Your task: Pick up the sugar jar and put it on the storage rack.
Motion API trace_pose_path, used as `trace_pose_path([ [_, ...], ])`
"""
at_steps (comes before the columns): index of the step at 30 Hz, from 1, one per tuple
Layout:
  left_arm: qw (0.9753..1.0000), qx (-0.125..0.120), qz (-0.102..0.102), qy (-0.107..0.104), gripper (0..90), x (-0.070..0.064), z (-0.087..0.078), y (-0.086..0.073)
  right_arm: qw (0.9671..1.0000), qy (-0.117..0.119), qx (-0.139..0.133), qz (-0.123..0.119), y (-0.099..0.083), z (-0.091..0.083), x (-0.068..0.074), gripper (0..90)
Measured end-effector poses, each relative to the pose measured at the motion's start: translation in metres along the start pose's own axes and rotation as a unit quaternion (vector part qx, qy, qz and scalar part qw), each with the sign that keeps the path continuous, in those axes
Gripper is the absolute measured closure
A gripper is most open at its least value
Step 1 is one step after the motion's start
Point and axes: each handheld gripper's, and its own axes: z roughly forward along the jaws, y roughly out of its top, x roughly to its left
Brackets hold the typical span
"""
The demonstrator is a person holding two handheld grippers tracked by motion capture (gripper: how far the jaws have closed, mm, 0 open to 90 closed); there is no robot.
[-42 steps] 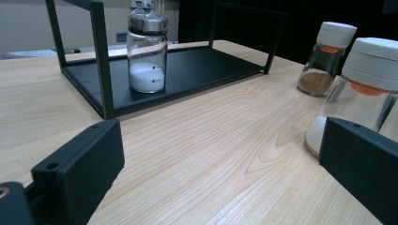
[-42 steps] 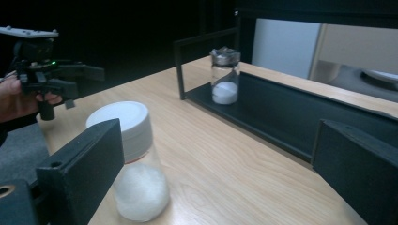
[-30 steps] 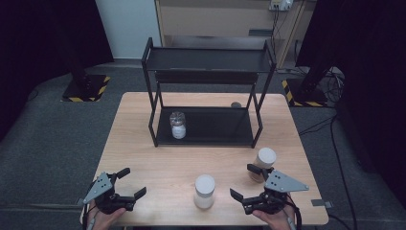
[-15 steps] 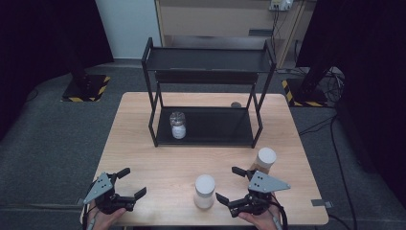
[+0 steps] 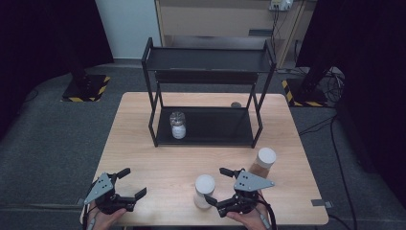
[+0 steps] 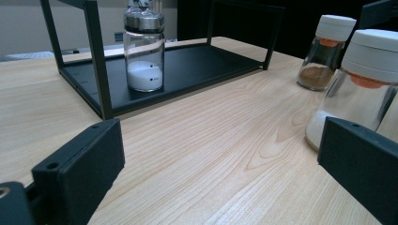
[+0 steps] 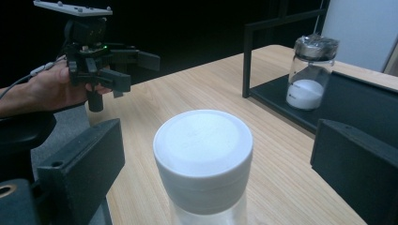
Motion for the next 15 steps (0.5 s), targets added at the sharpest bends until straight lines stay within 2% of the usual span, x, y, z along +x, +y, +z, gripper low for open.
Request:
trace_pose_path([
  [15,1.0000,0.002,0.002,0.001,0.0,0.000,0.000,0.000,0.9997,0.003,0.024,-0.004,-0.006,0.023,0.000,7.6],
])
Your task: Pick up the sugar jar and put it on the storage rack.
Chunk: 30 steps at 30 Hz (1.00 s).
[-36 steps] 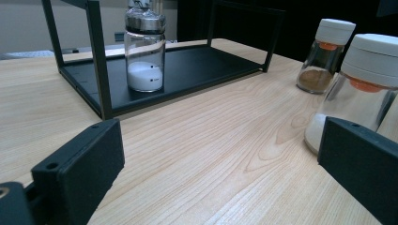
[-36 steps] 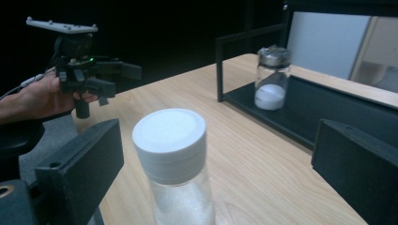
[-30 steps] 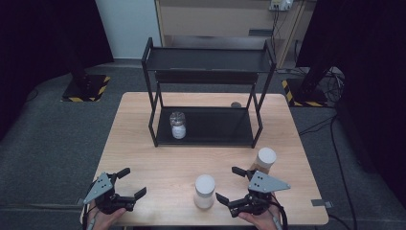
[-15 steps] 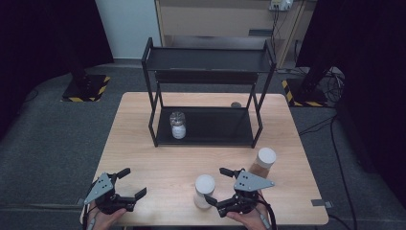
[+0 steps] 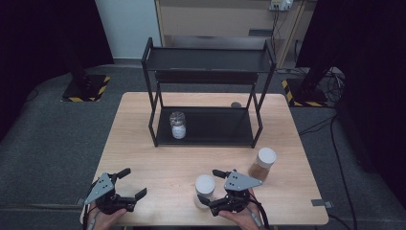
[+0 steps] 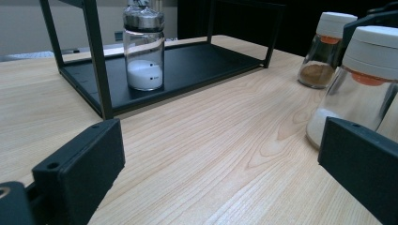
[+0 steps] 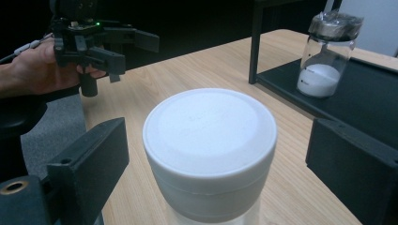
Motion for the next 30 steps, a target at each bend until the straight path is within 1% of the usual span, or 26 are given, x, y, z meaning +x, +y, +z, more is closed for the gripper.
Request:
trace_pose_path([
  [3,1.0000,0.000,0.000,-0.001,0.0,0.0001,0.0000,0.0000,1.0000,-0.002,0.004,0.001,-0.0024,0.0039,0.0005,9.3],
  [6,1.0000,0.002,0.002,-0.001,0.0,-0.0002,0.0004,0.0006,1.0000,-0.004,0.002,-0.004,-0.0045,0.0049,0.0019,13.2],
  [11,1.0000,0.002,0.001,-0.001,0.0,-0.0002,0.0003,0.0004,1.0000,0.001,-0.003,-0.005,-0.0076,0.0064,0.0015,23.0],
  [12,1.0000,0.002,0.001,-0.001,0.0,-0.0003,0.0003,0.0006,1.0000,0.001,-0.003,-0.006,-0.0078,0.0067,0.0019,26.4],
  [13,1.0000,0.002,0.001,-0.001,0.0,-0.0003,0.0003,0.0006,0.9999,0.003,-0.004,-0.010,-0.0085,0.0068,0.0021,29.6],
  [15,1.0000,0.001,0.001,-0.002,0.0,-0.0003,0.0004,0.0005,0.9999,0.001,-0.004,-0.016,-0.0095,0.0071,0.0036,33.2],
  [17,1.0000,0.002,0.001,-0.002,0.0,-0.0002,0.0003,0.0005,0.9998,-0.001,-0.004,-0.020,-0.0092,0.0070,0.0044,33.6],
  [30,1.0000,0.001,0.001,-0.002,0.0,-0.0003,0.0002,0.0005,0.9997,-0.011,0.006,-0.023,-0.0025,0.0072,0.0092,34.0],
])
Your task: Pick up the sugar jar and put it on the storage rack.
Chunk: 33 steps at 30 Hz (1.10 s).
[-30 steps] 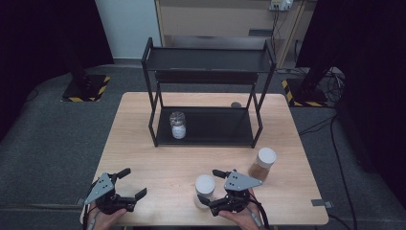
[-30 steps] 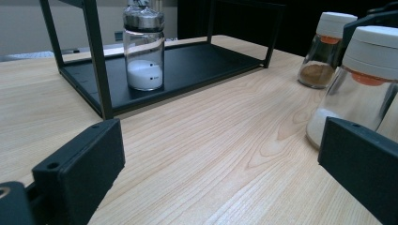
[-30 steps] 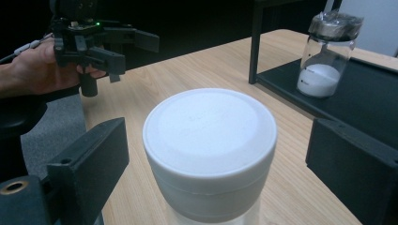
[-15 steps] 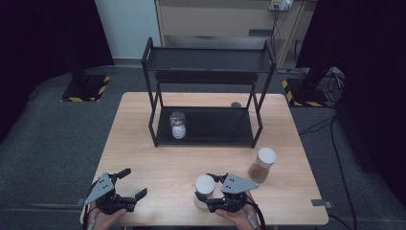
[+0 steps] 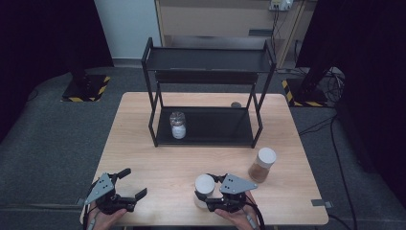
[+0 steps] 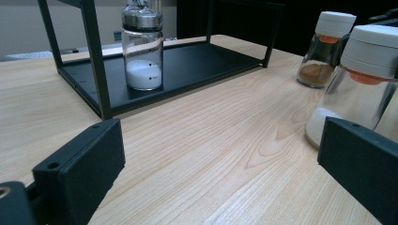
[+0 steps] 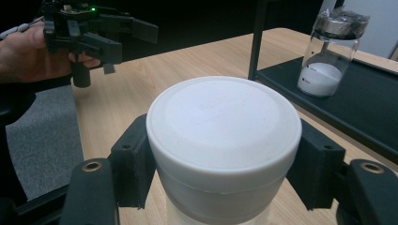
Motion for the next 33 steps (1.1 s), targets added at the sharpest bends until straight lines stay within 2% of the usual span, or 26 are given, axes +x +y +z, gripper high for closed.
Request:
trace_pose_path([
  [15,1.0000,0.001,0.000,-0.001,0.0,0.000,0.000,0.000,0.9994,-0.032,-0.008,0.005,0.023,-0.008,-0.007,33.9],
  [20,1.0000,0.005,0.006,0.001,0.0,-0.002,0.001,0.001,0.9991,-0.039,-0.009,0.017,0.032,-0.010,-0.016,33.9],
  [33,1.0000,0.007,0.007,-0.001,0.0,-0.002,0.001,0.002,0.9980,-0.059,-0.011,0.022,0.060,-0.009,-0.030,34.0],
])
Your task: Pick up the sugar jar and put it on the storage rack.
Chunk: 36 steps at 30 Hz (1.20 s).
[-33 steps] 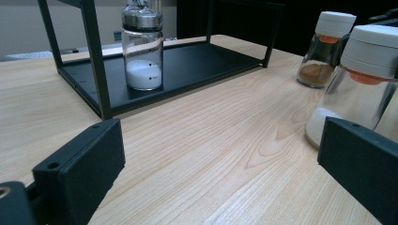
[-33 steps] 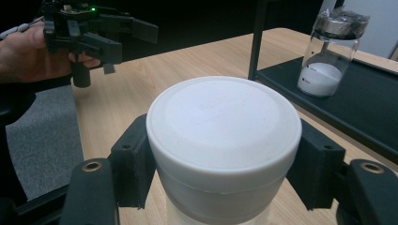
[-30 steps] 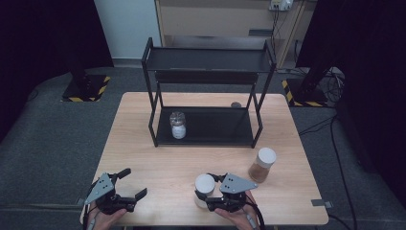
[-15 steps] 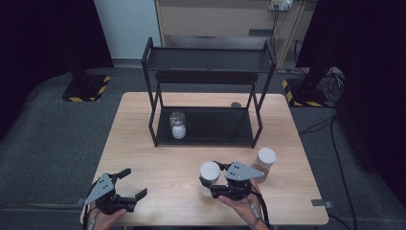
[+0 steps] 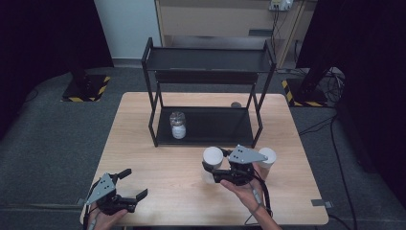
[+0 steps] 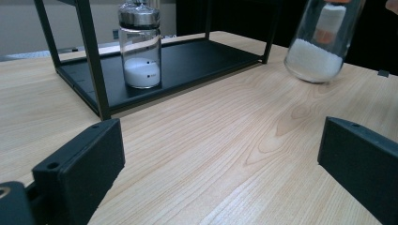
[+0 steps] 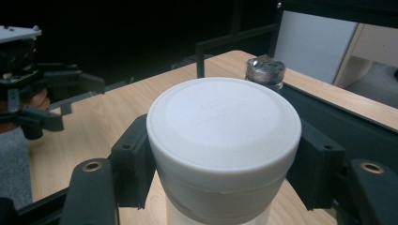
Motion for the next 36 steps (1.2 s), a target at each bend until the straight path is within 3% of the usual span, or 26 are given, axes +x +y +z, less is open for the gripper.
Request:
trace_pose_path([
  [20,1.0000,0.001,-0.003,-0.002,0.0,0.001,0.000,0.000,0.9991,-0.041,-0.007,0.003,0.037,0.027,-0.020,34.0],
  [36,1.0000,-0.001,-0.005,-0.001,0.0,0.001,0.000,-0.001,0.9971,-0.074,-0.011,0.010,0.045,0.053,-0.038,34.0],
])
